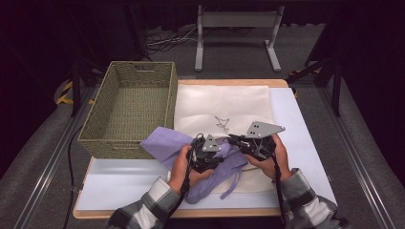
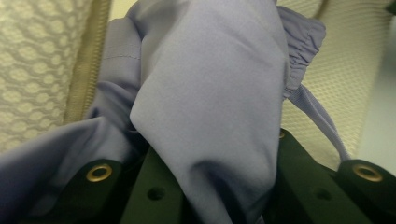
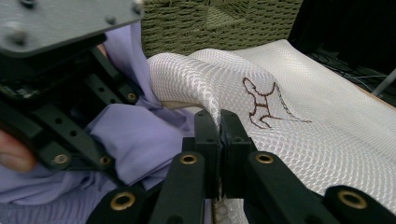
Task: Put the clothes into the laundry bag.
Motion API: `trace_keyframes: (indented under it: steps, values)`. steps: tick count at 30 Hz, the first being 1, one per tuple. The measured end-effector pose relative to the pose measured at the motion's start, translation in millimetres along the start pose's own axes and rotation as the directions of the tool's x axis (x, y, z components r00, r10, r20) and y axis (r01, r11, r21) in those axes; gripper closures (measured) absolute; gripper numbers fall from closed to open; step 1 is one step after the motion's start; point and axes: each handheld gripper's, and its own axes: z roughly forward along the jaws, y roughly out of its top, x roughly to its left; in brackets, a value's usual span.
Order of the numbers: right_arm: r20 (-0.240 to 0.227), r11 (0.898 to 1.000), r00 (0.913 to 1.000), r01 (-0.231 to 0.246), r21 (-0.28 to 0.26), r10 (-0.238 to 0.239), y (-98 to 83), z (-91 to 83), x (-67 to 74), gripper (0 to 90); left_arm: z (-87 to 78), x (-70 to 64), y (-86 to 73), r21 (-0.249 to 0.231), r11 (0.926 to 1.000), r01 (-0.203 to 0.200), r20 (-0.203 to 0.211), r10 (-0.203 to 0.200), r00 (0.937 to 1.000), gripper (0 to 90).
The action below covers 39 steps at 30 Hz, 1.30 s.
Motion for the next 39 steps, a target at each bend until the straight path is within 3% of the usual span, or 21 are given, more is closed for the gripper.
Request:
trace_keyframes:
  steps: [6,13,16,21,23,27,31,33,35,39]
  values:
    - [-0.009,1.000,0.9999,0.005,-0.002,-0.005,-0.3,-1.2,1.3,88.1,-0.4,3.8,2.2,-0.030,0.9984,0.047,-0.053,-0.049,0.9974,79.8]
    - [-0.011,1.000,0.9998,0.015,-0.003,-0.015,1.0,-2.7,4.2,88.0,8.4,2.5,8.1,-0.021,0.9964,0.082,-0.120,-0.084,0.9893,78.2]
    - [-0.007,1.000,0.9997,0.023,0.007,-0.023,0.4,-1.9,4.9,88.0,9.4,2.8,8.1,-0.024,0.9958,0.089,-0.112,-0.091,0.9896,73.7]
    - [-0.002,1.000,0.9998,0.022,0.016,-0.022,-1.2,-1.0,3.0,88.0,-6.8,-2.6,5.7,-0.047,0.9981,0.041,-0.062,-0.044,0.9971,48.8]
    - [-0.003,1.000,0.9998,0.021,0.023,-0.020,-1.8,-0.9,2.6,88.0,-13.7,-4.7,4.9,-0.058,0.9982,0.019,-0.057,-0.023,0.9981,44.0]
    - [-0.005,1.000,0.9999,0.012,0.021,-0.012,-2.3,-1.3,1.2,88.0,-43.5,-11.8,-1.1,-0.084,0.9956,-0.041,-0.036,0.038,0.9986,37.8]
    - [-0.007,1.000,0.9999,0.013,0.022,-0.013,-2.4,-0.8,0.8,88.0,-70.4,-16.3,-12.6,-0.081,0.9931,-0.085,-0.053,0.081,0.9953,33.0]
    - [-0.009,1.000,0.9998,0.015,0.024,-0.015,-2.3,-0.5,1.4,88.0,-77.4,-16.5,-20.5,-0.067,0.9938,-0.088,-0.076,0.083,0.9936,30.9]
    - [-0.010,1.000,0.9998,0.015,0.024,-0.015,-2.2,-0.5,1.6,88.0,-79.7,-16.0,-26.1,-0.057,0.9955,-0.076,-0.072,0.072,0.9948,31.1]
    - [-0.014,0.999,0.9998,0.018,0.028,-0.017,-2.7,0.0,2.2,88.0,-77.7,-12.2,-42.3,0.023,0.9991,-0.036,-0.075,0.037,0.9965,28.4]
